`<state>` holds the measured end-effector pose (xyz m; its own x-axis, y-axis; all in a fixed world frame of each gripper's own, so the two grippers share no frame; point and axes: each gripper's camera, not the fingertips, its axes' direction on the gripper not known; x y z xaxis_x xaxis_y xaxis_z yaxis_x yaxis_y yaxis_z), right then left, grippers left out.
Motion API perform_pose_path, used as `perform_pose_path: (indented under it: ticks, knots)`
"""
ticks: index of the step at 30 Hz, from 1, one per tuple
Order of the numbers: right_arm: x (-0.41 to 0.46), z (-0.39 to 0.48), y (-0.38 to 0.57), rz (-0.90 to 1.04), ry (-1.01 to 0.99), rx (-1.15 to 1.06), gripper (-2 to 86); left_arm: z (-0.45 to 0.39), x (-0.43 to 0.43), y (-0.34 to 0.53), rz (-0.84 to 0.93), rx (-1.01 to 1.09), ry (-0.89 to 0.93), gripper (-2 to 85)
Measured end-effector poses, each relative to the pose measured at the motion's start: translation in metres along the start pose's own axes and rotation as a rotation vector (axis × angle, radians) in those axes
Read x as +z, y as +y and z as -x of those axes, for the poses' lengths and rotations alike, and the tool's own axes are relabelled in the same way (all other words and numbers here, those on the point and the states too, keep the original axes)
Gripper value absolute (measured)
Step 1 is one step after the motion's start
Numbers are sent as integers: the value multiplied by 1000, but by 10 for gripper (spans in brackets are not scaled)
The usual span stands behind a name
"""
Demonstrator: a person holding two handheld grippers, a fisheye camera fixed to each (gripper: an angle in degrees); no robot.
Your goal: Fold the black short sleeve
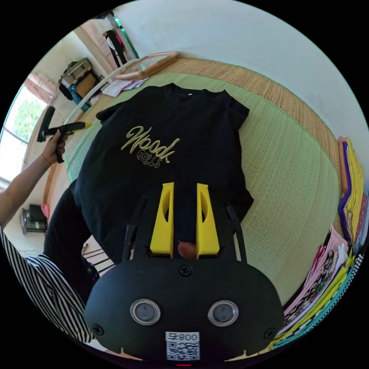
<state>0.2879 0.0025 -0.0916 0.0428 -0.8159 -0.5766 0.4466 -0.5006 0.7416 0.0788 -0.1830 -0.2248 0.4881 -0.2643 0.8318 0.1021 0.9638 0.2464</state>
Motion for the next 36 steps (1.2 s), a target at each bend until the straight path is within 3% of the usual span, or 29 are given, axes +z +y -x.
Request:
perform_pose_path:
  ticks: [10, 19, 27, 33, 36]
  knots:
    - [18, 38, -81, 54, 130, -20, 65, -19, 46, -79, 25, -147, -93, 58]
    - [-12, 30, -123, 21, 86, 38, 7, -61, 39, -135, -35, -113, -9, 14]
    - [-149, -99, -126, -212, 47, 317, 0, -98, -7, -199, -132, -30, -50, 16]
    - [-108, -189, -87, -168, -133, 668, -3, -121, 19, -213, -85, -83, -135, 30]
    - [-88, -180, -67, -252, -218, 681, -2, -145, 34, -208, -99, -48, -80, 30]
